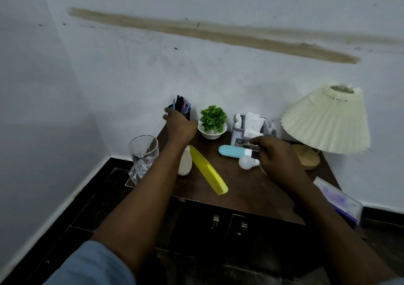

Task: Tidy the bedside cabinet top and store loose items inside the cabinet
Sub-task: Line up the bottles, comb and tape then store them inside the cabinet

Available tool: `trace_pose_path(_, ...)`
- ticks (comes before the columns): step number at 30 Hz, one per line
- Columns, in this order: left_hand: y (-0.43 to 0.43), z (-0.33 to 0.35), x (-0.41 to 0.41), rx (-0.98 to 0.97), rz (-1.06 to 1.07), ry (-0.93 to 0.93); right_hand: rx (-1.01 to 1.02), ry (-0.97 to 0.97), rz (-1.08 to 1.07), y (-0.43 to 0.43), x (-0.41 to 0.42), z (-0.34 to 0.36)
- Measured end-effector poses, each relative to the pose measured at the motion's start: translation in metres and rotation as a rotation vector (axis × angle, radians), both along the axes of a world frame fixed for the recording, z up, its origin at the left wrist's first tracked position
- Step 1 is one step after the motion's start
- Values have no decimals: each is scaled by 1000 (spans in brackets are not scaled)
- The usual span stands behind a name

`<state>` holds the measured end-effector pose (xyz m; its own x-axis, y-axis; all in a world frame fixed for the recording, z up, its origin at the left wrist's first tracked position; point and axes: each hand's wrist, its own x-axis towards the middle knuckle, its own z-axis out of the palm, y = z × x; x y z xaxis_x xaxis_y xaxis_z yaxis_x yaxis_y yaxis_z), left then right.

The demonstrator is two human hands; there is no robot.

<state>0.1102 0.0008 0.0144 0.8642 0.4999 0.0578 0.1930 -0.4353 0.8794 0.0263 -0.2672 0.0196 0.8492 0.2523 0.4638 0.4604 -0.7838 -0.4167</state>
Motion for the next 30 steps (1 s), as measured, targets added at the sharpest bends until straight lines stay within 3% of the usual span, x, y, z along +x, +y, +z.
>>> trace_pose_path(5,-22,49,-48,177,-213,-164,-71,15,-188,-28,-15,3)
trace_pose_path(8,-42,34,-85,275,-364,-76,-99,88,-217,-40,-16,-1)
trace_pose_path(12,-48,-24,-118,682,-358,152,-122,117,-195,-38,-18,-6)
trace_pose_path(16,-44,-48,-120,601,-262,361,-164,149,-168,-32,-14,-13)
trace_pose_path(20,-41,-55,-116,678,-189,297,-221,134,-135,-26,-7,-23)
trace_pose_path(26,-34,-50,-102,558,-190,321,-321,140,-176,3,21,-35)
trace_pose_path(30,-30,-57,-96,615,-182,281,-383,139,-265,26,41,-44)
